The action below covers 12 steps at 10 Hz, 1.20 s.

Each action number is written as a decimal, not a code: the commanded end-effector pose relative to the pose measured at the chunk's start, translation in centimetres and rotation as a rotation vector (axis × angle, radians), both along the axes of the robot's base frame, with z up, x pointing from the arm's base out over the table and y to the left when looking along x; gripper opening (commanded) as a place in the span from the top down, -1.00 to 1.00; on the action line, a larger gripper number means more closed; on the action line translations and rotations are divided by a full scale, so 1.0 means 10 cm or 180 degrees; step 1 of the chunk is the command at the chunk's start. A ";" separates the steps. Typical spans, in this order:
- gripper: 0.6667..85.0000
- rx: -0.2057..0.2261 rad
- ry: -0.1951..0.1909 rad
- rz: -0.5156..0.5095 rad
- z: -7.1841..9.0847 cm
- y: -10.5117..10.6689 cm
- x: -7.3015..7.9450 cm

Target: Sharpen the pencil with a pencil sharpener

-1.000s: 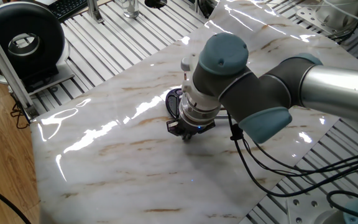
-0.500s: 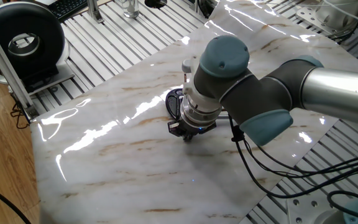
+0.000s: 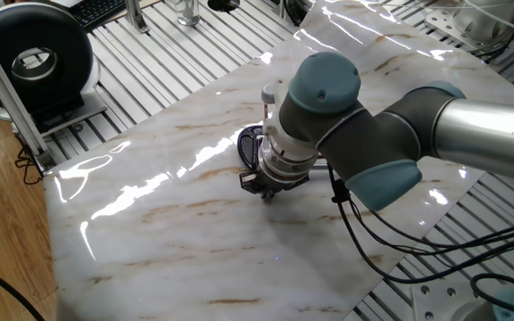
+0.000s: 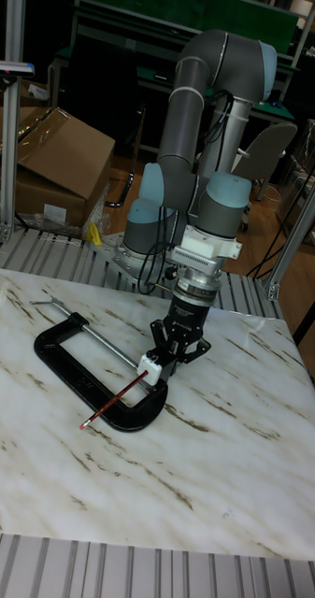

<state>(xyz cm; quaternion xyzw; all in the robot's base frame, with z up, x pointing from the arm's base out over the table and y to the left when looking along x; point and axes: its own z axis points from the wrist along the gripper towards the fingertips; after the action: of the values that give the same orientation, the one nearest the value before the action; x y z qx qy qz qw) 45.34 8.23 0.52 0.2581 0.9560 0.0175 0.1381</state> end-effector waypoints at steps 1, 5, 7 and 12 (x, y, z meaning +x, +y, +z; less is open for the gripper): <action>0.58 0.0027 -0.0026 -0.0012 0.03 -0.02 0.01; 0.57 0.0047 -0.0056 -0.0010 0.02 0.00 0.01; 0.53 0.0056 -0.0110 -0.0022 0.02 0.00 0.04; 0.49 0.0046 -0.0095 -0.0023 0.05 -0.02 0.01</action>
<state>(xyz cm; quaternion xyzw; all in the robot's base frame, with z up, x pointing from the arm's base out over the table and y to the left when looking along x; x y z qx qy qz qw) 45.52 8.05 0.69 0.2572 0.9540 0.0238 0.1522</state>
